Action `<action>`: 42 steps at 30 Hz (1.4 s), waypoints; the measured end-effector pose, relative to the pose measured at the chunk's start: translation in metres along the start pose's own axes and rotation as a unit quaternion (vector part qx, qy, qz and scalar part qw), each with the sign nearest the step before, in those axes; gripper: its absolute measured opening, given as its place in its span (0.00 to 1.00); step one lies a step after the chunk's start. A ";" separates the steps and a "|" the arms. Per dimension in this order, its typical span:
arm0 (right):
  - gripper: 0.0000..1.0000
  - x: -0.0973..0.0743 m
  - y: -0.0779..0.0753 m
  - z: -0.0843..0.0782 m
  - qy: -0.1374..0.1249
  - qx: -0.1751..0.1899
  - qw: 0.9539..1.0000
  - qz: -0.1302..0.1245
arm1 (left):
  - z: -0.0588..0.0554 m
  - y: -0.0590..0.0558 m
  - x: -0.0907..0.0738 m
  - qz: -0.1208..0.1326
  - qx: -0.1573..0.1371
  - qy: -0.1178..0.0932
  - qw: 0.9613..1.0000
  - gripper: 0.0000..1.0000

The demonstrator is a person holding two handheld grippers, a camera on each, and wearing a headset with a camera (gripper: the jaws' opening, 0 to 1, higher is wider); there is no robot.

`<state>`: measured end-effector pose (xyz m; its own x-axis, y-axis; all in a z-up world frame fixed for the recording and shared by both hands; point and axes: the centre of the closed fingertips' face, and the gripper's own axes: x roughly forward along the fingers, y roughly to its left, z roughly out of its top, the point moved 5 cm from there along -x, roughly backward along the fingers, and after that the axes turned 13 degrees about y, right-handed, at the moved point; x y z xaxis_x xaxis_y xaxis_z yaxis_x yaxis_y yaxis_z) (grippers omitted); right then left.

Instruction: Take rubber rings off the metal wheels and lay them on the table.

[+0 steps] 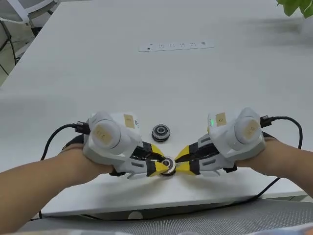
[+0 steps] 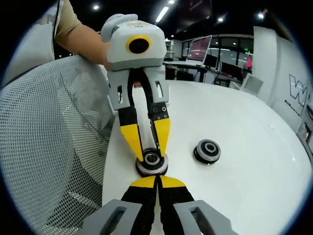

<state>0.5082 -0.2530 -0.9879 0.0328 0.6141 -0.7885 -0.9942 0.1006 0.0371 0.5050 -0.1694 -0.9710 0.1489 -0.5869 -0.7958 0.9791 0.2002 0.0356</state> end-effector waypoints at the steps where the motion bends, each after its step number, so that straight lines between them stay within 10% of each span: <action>1: 0.00 0.000 -0.003 0.003 -0.005 -0.015 1.000 -0.008 | 0.000 0.000 0.000 0.001 0.000 0.000 1.000 0.13; 7: 0.01 -0.001 -0.002 0.002 -0.004 -0.013 1.000 -0.012 | 0.000 0.000 0.000 0.000 0.003 0.000 1.000 0.13; 21: 0.37 0.009 0.004 0.016 -0.029 -0.024 0.999 0.000 | 0.000 0.000 0.000 0.000 0.004 -0.001 1.000 0.13; 42: 0.23 0.007 0.001 0.005 -0.029 0.010 0.999 0.010 | 0.000 0.000 0.000 0.002 0.003 -0.003 1.000 0.13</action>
<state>0.5081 -0.2440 -0.9904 0.0195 0.6603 -0.7508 -0.9925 0.1032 0.0651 0.5055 -0.1694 -0.9714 0.1537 -0.5904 -0.7924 0.9792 0.1985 0.0421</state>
